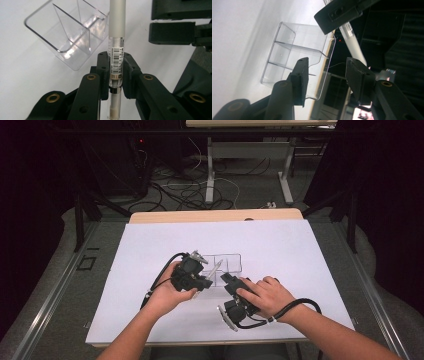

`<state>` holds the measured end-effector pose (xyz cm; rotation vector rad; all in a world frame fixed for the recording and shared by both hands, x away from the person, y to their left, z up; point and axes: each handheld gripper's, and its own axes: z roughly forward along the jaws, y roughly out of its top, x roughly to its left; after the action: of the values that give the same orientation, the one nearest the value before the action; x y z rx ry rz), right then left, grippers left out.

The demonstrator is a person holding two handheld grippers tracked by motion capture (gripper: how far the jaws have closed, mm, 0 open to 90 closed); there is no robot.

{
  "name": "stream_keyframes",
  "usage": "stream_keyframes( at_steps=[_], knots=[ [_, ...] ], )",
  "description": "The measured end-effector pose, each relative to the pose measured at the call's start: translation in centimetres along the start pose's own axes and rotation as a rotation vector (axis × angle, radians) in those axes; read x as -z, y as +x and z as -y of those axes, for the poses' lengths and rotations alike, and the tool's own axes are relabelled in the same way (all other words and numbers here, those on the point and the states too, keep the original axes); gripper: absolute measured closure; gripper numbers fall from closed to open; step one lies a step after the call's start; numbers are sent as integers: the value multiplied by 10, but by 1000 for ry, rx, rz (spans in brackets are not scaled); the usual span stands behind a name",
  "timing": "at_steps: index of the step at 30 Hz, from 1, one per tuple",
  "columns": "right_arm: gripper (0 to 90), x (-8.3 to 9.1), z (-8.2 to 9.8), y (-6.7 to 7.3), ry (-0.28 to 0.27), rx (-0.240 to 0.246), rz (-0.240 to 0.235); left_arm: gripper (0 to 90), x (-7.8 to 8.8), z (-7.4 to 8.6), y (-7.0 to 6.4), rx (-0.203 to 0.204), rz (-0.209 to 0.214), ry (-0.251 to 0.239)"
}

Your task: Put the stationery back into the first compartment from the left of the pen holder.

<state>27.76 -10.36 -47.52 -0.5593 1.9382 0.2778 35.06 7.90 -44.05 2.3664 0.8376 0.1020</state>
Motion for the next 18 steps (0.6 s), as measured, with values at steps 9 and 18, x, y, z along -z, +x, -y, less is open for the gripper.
stream_keyframes(
  at_steps=[9,18],
  knots=[
    [371,-7,15,-15,20,-296,-52,790,12,-6,15,62,13,-159],
    [191,-17,37,-26,37,-672,-185,789,19,-7,30,111,4,-347]
  ],
)
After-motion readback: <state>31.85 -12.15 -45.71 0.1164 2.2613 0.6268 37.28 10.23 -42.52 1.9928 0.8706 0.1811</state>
